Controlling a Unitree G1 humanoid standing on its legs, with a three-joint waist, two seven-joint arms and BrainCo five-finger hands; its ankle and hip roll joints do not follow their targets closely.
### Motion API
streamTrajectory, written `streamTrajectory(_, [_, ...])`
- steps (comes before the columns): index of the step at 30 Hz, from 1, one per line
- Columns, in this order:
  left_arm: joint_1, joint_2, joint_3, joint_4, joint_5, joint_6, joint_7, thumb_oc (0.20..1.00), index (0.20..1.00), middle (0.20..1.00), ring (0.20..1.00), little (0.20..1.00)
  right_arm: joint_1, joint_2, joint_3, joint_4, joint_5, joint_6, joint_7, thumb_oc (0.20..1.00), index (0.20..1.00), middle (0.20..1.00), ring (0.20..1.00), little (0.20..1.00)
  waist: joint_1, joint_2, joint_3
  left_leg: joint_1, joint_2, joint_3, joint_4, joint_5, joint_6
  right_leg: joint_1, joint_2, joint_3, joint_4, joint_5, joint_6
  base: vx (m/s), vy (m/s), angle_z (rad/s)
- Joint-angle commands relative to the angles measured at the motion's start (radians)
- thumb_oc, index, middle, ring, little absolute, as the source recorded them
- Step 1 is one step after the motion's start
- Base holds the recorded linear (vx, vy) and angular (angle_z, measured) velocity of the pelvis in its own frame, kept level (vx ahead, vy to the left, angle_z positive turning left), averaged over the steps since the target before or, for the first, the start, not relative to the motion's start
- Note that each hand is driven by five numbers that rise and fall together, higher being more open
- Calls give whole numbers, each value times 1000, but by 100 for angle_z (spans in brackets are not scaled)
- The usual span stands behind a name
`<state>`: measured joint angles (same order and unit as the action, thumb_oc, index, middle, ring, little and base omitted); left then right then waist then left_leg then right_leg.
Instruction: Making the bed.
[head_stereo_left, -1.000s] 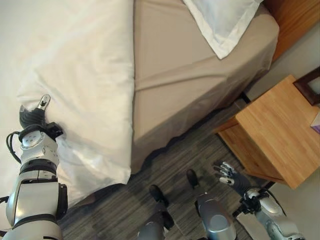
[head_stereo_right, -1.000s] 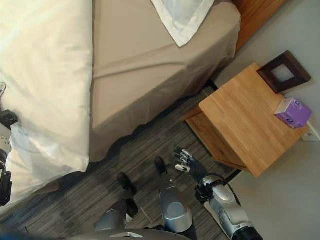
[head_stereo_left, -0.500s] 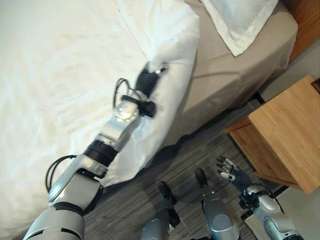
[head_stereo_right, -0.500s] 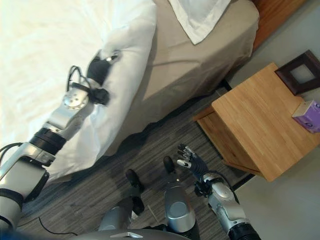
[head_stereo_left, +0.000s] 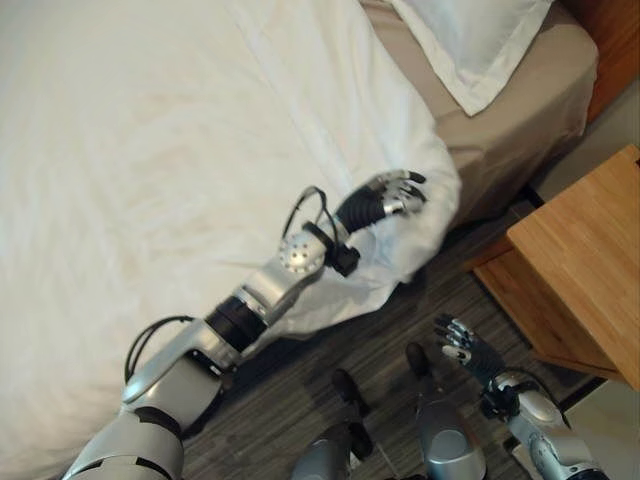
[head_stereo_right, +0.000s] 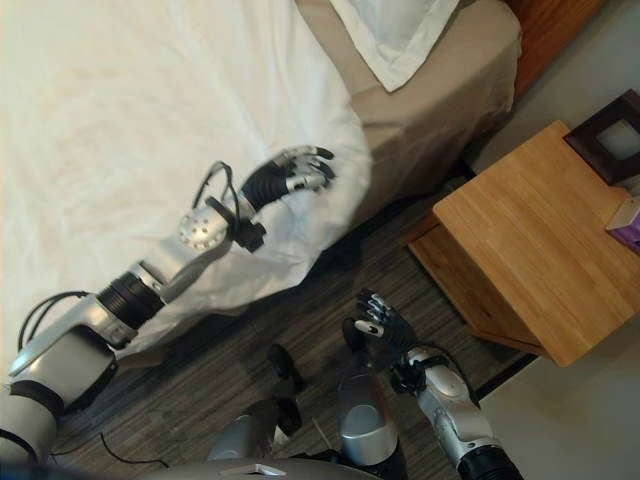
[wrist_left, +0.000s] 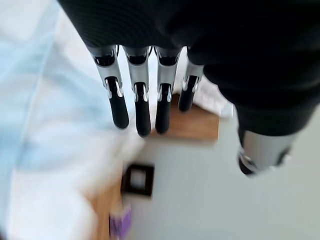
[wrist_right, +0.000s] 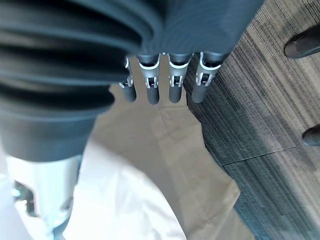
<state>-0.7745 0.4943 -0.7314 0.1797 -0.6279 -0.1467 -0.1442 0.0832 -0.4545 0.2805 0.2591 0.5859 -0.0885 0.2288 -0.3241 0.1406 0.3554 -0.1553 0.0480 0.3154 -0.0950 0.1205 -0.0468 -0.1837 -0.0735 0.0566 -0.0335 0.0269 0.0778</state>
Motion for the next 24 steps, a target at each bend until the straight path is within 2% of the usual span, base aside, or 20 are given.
streamTrajectory(1, [-30,-48,73,-27,-99,-47,-30,1000,1000,1000,1000,1000,89,-53,-3,-44,-29,-17,19,1000,1000,1000,1000,1000,-21,18,-72,99,25,-21,8,-45,-73,7,3,-24,-54,71,63,0,0,0])
streamTrajectory(5, [-26,-28,105,-103,-149,-65,-40,1000,1000,1000,1000,1000,99,-56,-6,-41,-30,-19,25,1000,1000,1000,1000,1000,-17,21,-82,107,24,-29,8,-45,-73,19,2,-31,-54,66,61,5,-2,5])
streamTrajectory(7, [-10,-37,157,-162,-207,-86,-42,1000,1000,1000,1000,1000,113,-25,-31,-18,46,-16,21,1000,1000,1000,1000,1000,-11,19,-92,114,24,-39,8,-47,-73,32,1,-39,-54,60,59,13,-22,13])
streamTrajectory(8, [14,-46,197,-197,-240,-102,-36,1000,1000,1000,1000,1000,123,4,-55,3,104,-21,15,1000,1000,1000,1000,1000,-7,18,-96,118,24,-42,8,-47,-73,37,0,-43,-54,58,59,26,-22,12])
streamTrajectory(9, [73,-74,280,-248,-285,-130,-17,1000,1000,1000,1000,1000,131,41,-94,27,139,-39,-16,1000,1000,1000,1000,1000,-3,13,-100,127,25,-47,8,-52,-72,50,0,-47,-54,52,57,15,-16,5])
streamTrajectory(10, [73,-73,281,-249,-285,-129,-16,1000,1000,1000,1000,1000,131,41,-93,27,139,-39,-16,1000,1000,1000,1000,1000,-2,13,-102,123,25,-47,8,-50,-72,46,0,-46,-54,54,56,0,0,0])
streamTrajectory(11, [124,-83,352,-291,-309,-149,0,1000,1000,1000,1000,1000,120,61,-143,31,163,-65,-66,1000,1000,1000,1000,1000,2,10,-105,125,26,-49,8,-52,-71,51,1,-48,-54,52,55,0,0,0])
streamTrajectory(12, [243,-113,482,-364,-349,-178,16,1000,1000,1000,1000,1000,63,82,-239,41,187,-115,-145,1000,1000,1000,1000,1000,17,6,-106,134,24,-55,8,-61,-68,61,1,-50,-54,45,54,0,0,0])
streamTrajectory(13, [244,-113,483,-365,-348,-177,17,1000,1000,1000,1000,1000,63,82,-238,41,187,-115,-145,1000,1000,1000,1000,1000,17,7,-108,131,25,-55,8,-58,-68,57,2,-50,-54,48,53,-2,4,-11])
streamTrajectory(14, [316,-139,560,-388,-364,-195,24,1000,1000,1000,1000,1000,27,74,-304,26,156,-142,-198,1000,1000,1000,1000,1000,28,3,-111,133,25,-58,8,-61,-66,60,2,-49,-54,46,51,-6,-6,-10])
streamTrajectory(15, [317,-139,561,-388,-364,-195,24,1000,1000,1000,1000,1000,28,74,-304,26,156,-142,-198,693,693,693,693,693,28,3,-112,132,25,-57,8,-61,-66,58,2,-49,-54,46,51,6,2,-8])
streamTrajectory(16, [414,-165,610,-371,-370,-206,35,1000,1000,1000,1000,1000,-36,47,-367,-6,109,-176,-255,200,200,200,200,200,42,-2,-116,136,26,-59,8,-64,-62,64,5,-49,-54,44,48,17,0,12])
streamTrajectory(18, [557,-187,651,-366,-422,-195,53,1000,1000,1000,1000,1000,-165,-5,-421,-39,102,-219,-332,200,200,200,200,200,88,-6,-126,140,26,-74,8,-64,-56,76,2,-59,-54,41,42,0,0,0])
streamTrajectory(19, [560,-187,652,-369,-423,-195,53,1000,1000,1000,1000,1000,-166,-6,-419,-37,103,-220,-332,200,200,200,200,200,87,-6,-126,141,25,-74,8,-65,-56,76,2,-59,-54,41,42,0,0,0])
streamTrajectory(20, [602,-187,652,-373,-425,-190,62,1000,1000,1000,1000,1000,-209,-26,-413,-32,111,-221,-342,200,200,200,200,200,103,-6,-128,142,24,-80,8,-64,-54,81,1,-63,-54,40,40,0,-5,14])
streamTrajectory(21, [680,-190,638,-357,-446,-158,73,1000,1000,1000,1000,1000,-286,-61,-376,-40,134,-211,-343,200,200,200,200,200,139,-9,-133,146,20,-92,8,-59,-52,95,1,-74,-54,38,35,-8,-9,23])
streamTrajectory(24, [763,-191,630,-324,-448,-128,79,1000,1000,1000,1000,1000,-374,-72,-311,-41,178,-203,-334,200,200,200,200,200,172,-10,-133,153,18,-103,8,-55,-51,109,0,-85,-54,35,31,-10,-12,21])
